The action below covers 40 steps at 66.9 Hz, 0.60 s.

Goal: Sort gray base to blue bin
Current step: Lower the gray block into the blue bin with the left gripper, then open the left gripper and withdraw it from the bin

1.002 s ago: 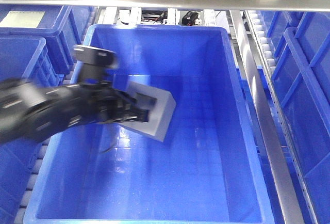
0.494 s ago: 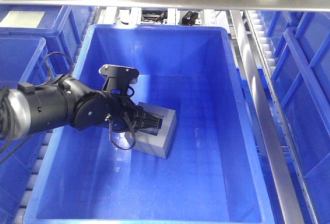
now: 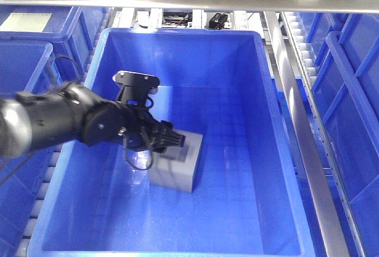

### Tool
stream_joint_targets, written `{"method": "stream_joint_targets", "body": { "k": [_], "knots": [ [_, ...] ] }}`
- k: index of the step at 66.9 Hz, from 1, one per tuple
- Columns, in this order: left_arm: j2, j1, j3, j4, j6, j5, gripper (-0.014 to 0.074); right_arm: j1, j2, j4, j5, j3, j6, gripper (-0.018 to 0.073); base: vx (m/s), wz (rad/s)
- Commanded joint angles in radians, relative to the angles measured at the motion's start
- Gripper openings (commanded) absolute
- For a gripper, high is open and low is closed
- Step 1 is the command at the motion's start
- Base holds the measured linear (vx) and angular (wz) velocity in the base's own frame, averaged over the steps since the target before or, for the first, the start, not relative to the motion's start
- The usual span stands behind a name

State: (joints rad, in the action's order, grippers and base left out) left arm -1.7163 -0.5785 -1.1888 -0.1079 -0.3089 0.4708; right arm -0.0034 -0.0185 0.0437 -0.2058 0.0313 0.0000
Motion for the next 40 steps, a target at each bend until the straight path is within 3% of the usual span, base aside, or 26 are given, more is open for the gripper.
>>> {"method": "stream_joint_targets", "body": {
  "k": [1, 20, 40],
  "knots": [
    [0.112, -0.024, -0.021, -0.002, 0.029, -0.025, 0.047, -0.002, -0.007, 0.009, 0.079, 0.006, -0.012, -0.0005, 0.0, 0.0],
    [0.376, -0.039, 0.217, -0.001, 0.034, -0.165, 0.047, -0.002, -0.007, 0.009, 0.079, 0.006, -0.012, -0.0005, 0.0, 0.0],
    [0.818, -0.042, 0.529, -0.001, 0.034, -0.228, 0.047, -0.002, -0.007, 0.009, 0.079, 0.006, -0.012, -0.0005, 0.0, 0.0]
  ]
}}
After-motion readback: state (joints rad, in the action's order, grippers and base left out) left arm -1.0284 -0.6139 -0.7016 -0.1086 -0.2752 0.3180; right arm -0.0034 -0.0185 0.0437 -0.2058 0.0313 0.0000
